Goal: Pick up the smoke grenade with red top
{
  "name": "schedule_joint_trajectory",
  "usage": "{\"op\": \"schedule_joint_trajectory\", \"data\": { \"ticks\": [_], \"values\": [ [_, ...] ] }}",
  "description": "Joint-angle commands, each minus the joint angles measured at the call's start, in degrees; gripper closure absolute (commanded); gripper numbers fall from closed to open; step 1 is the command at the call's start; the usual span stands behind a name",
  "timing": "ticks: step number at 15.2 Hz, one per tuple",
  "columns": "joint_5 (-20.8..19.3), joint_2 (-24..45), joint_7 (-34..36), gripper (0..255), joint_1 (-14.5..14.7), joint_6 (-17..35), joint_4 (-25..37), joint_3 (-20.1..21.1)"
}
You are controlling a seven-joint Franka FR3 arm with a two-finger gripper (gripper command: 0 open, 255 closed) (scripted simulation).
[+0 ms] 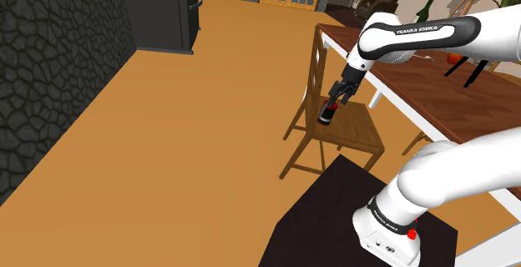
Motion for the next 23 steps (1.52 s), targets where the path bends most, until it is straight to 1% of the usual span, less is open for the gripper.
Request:
{"op": "schedule_joint_trajectory", "data": {
  "ticks": [1,5,8,11,14,16,19,23],
  "values": [
    [0.37,3.53,-2.08,0,-0.49,3.78,0.71,-2.36],
    [2.87,10.63,-6.54,0,-0.75,10.03,2.98,-6.79],
    [6.40,16.45,-10.75,0,-0.53,14.06,5.41,-10.11],
    [11.67,22.74,-15.89,0,-0.27,17.24,8.50,-13.15],
    [18.60,29.49,-21.89,0,-0.59,19.27,12.30,-15.40],
    [23.75,34.16,-26.04,0,-1.56,19.93,15.23,-16.11],
    [31.30,41.09,-31.76,0,-4.26,20.02,20.16,-15.94],
    [33.84,43.28,-33.86,0,-5.18,21.43,20.18,-14.93]
  ]
}}
